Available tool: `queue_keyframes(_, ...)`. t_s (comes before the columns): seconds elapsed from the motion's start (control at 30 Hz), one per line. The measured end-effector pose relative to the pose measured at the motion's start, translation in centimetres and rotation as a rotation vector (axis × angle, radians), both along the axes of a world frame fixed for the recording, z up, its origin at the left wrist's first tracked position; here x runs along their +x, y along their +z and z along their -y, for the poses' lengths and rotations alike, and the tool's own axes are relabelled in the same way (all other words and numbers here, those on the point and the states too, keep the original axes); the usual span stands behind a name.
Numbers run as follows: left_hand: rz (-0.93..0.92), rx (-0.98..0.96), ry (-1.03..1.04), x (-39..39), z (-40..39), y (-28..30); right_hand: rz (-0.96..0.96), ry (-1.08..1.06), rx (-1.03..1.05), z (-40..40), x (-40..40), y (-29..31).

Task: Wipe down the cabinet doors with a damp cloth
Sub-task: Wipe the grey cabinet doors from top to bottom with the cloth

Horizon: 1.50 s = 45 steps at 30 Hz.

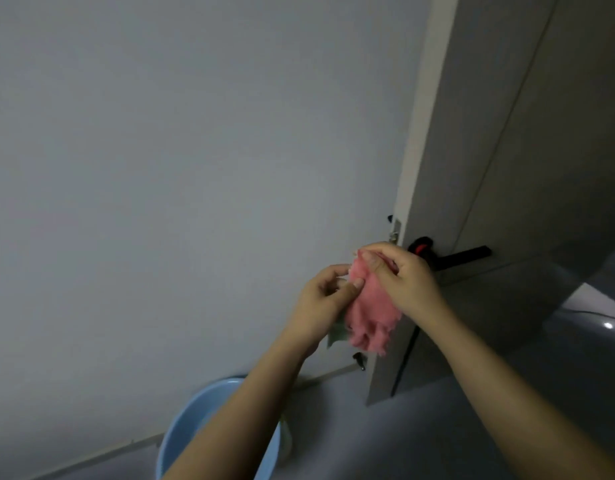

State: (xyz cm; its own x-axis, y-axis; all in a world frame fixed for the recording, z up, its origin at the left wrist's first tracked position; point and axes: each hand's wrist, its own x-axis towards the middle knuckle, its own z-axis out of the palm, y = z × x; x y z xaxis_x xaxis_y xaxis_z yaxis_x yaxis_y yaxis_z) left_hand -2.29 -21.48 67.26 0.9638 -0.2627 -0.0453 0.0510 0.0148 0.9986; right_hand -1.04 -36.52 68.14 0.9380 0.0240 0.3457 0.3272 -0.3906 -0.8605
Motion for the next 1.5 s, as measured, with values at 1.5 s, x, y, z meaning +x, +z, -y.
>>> queue_keyframes(1.5, 0.024, 0.151, 0.465, 11.9, 16.2, -7.2, 0.045, -0.644, -0.551, 12.5, 8.6, -11.6)
